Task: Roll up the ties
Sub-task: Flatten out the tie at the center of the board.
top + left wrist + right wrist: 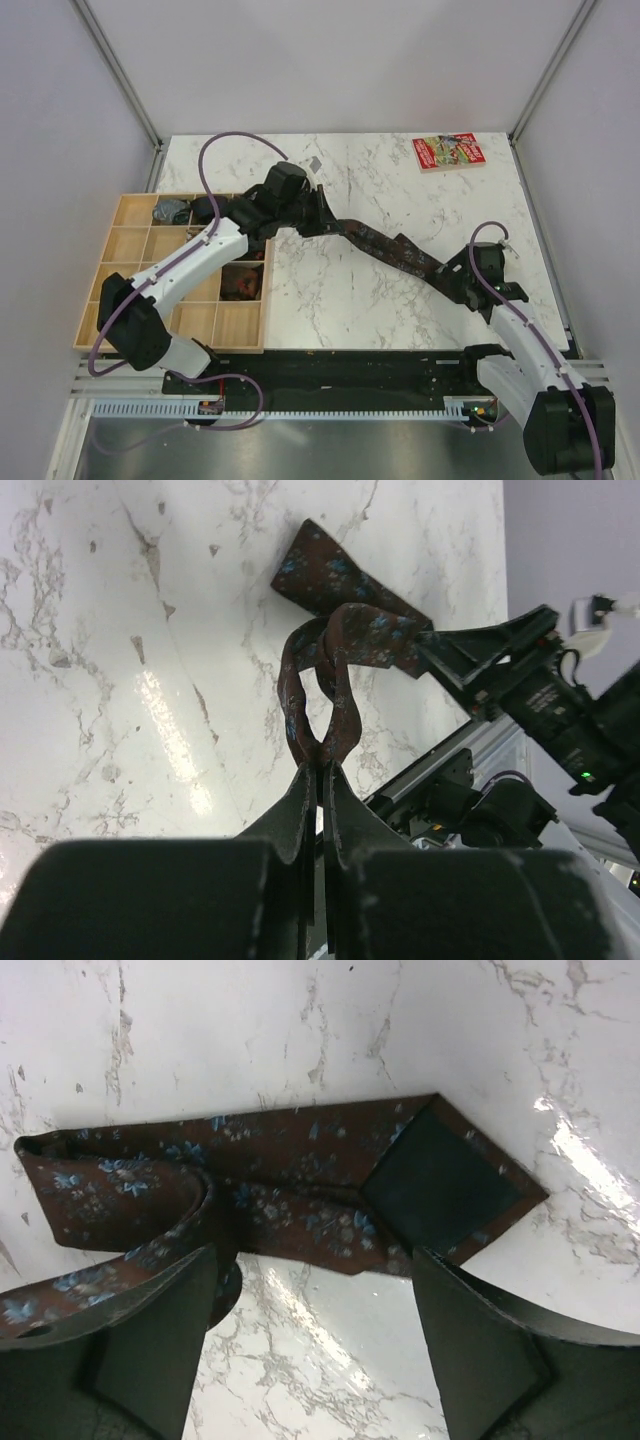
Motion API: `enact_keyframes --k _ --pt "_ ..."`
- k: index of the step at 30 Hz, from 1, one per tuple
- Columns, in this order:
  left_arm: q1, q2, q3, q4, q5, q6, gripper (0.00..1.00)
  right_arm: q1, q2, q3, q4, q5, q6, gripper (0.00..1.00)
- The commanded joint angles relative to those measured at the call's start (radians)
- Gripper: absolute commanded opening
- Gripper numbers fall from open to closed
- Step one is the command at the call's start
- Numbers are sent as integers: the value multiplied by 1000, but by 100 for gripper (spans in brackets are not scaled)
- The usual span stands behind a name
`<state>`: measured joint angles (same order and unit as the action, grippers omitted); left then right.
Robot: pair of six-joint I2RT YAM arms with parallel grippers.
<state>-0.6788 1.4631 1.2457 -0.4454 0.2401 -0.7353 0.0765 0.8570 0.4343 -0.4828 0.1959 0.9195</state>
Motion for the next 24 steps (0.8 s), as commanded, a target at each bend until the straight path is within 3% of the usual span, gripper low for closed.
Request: enact_keyframes --k 1,6,16,19,24 --pt "4 -7 101 -53 14 20 2 0 66 14 104 5 45 83" --pt "7 6 136 -55 13 19 2 2 103 18 69 60 45 68" --pt "7 23 136 -52 16 16 2 11 338 92 47 53 -168 65" --pt "8 23 132 -49 15 16 2 12 420 100 72 7 -209 56" --pt "13 19 127 -49 14 22 2 25 510 113 116 -18 -260 31"
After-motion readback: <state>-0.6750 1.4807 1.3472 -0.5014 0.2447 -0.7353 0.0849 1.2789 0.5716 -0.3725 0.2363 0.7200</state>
